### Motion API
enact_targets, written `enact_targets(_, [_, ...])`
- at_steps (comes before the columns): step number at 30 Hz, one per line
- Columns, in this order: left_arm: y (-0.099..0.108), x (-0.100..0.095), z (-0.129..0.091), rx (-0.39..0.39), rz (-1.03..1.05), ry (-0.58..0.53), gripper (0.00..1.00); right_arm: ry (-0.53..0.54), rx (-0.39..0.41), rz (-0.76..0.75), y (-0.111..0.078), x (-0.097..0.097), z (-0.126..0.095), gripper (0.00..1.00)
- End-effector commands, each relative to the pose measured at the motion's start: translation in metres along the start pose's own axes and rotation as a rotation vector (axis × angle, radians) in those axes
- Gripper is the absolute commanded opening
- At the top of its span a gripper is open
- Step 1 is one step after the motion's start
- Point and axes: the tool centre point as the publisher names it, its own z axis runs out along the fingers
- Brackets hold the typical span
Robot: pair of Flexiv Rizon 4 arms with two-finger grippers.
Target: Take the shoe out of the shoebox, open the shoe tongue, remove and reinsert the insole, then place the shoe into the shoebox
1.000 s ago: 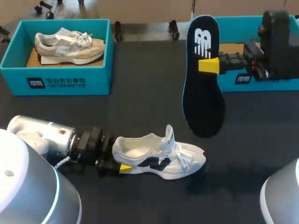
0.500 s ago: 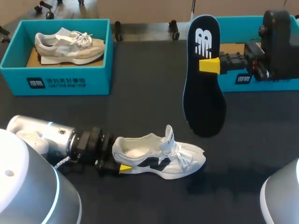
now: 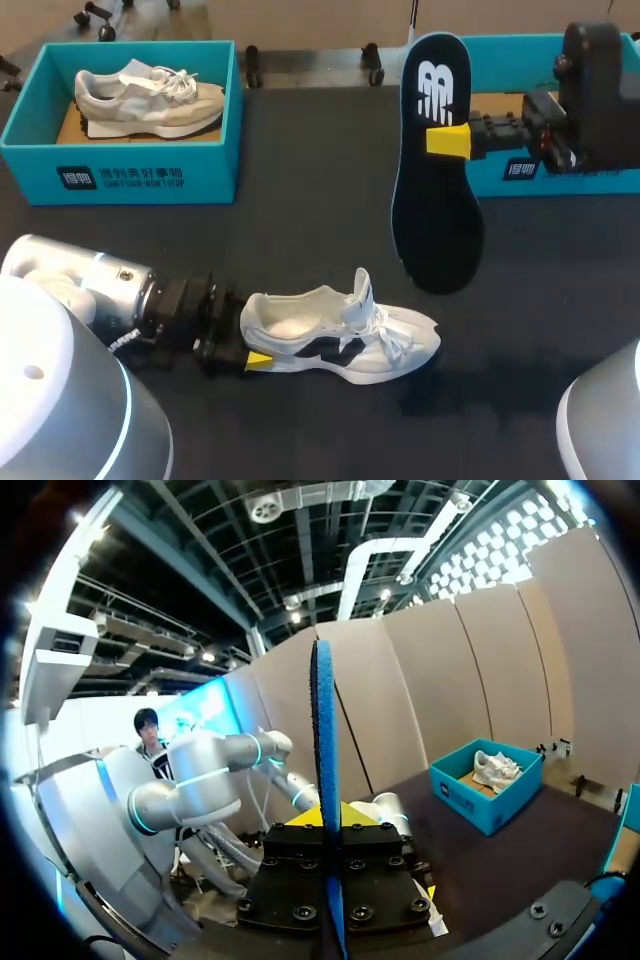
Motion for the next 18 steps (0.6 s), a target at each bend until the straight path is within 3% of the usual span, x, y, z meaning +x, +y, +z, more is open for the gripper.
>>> enact_targets(1, [-0.006,0.004,-0.006,-0.053,-0.003,-0.01,1.0,-0.001,0.002,0.002,0.0,-0.001,0.002,0.0])
enact_targets(13, [-0.003,0.009,-0.035,-0.25,-0.048,-0.004,1.0,-0.001,0.002,0.002,0.0,-0.001,0.002,0.0])
enact_targets(18, [-0.009,0.013,-0.054,-0.376,-0.029,0.003,1.0,-0.001,0.002,0.002,0.0,-0.001,0.002,0.0])
